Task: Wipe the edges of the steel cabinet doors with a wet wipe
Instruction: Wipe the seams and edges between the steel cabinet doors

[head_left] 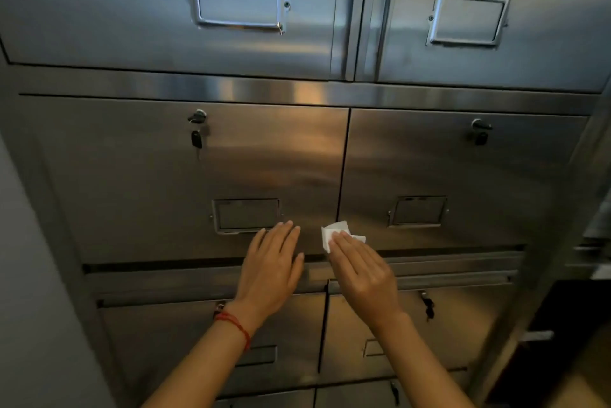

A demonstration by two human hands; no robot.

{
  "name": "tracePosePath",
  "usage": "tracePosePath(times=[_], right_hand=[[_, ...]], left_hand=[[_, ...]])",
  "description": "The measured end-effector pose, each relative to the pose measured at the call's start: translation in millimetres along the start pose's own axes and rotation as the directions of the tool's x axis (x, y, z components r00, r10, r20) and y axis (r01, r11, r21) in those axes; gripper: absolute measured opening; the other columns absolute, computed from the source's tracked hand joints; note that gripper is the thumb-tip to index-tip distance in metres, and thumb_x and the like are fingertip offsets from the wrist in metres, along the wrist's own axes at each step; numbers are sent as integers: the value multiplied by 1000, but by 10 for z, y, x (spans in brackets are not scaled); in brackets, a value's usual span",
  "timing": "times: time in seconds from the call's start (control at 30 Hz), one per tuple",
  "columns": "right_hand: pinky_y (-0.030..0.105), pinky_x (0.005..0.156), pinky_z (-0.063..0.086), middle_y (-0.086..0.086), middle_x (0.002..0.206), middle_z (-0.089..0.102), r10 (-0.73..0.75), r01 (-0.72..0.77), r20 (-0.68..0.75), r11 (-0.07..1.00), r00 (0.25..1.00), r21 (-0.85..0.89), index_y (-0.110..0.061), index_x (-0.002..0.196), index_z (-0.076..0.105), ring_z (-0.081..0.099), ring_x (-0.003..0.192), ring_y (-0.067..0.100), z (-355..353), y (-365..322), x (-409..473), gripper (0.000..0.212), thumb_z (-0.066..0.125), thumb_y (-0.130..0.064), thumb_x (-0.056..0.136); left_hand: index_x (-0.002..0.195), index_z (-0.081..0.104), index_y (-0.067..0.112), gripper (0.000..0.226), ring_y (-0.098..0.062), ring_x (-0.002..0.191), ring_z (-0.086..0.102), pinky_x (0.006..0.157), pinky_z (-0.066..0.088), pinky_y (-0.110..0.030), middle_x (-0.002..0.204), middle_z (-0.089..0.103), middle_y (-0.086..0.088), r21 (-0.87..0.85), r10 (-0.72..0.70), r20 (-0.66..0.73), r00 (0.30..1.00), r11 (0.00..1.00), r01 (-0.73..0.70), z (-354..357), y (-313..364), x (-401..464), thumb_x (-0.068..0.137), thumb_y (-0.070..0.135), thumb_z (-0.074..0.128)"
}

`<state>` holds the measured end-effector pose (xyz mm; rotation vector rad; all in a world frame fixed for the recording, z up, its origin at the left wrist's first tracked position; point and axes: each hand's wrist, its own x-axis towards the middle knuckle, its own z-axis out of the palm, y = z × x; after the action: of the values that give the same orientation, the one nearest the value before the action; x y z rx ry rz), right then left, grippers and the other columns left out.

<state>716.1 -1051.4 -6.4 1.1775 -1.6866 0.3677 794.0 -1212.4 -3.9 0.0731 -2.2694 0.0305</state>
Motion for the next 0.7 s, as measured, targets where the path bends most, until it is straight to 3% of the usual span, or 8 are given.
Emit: tracePosePath(times=[0.37, 0.6, 0.7], right_hand=[[37, 81, 56, 18, 104, 69, 57, -58, 17, 998, 998, 28, 1, 98, 71, 66, 99, 25, -157, 105, -473, 30, 79, -4, 70], [38, 83, 56, 18, 103, 69, 91, -93, 37, 994, 995, 63, 2, 98, 72, 67, 98, 25, -374, 409, -884, 31, 80, -5, 68], [37, 84, 54, 18, 100, 70, 92, -92, 15, 994, 996, 61, 2, 95, 72, 68, 96, 25, -454, 561, -1082, 25, 76, -5, 70]], left_hand=[[121, 59, 3, 42, -28, 115, 57, 101, 35, -46, 122, 61, -15, -42, -32, 128, 991, 998, 38, 156, 390, -235, 83, 19, 68], [116, 61, 0, 38, -30, 109, 61, 95, 42, -48, 117, 63, -17, -19, -42, 146, 988, 999, 45, 317, 834, -311, 87, 23, 58], [116, 61, -1, 40, -32, 109, 60, 95, 41, -50, 117, 63, -18, -61, -70, 150, 986, 995, 80, 419, 1081, -351, 81, 16, 70]])
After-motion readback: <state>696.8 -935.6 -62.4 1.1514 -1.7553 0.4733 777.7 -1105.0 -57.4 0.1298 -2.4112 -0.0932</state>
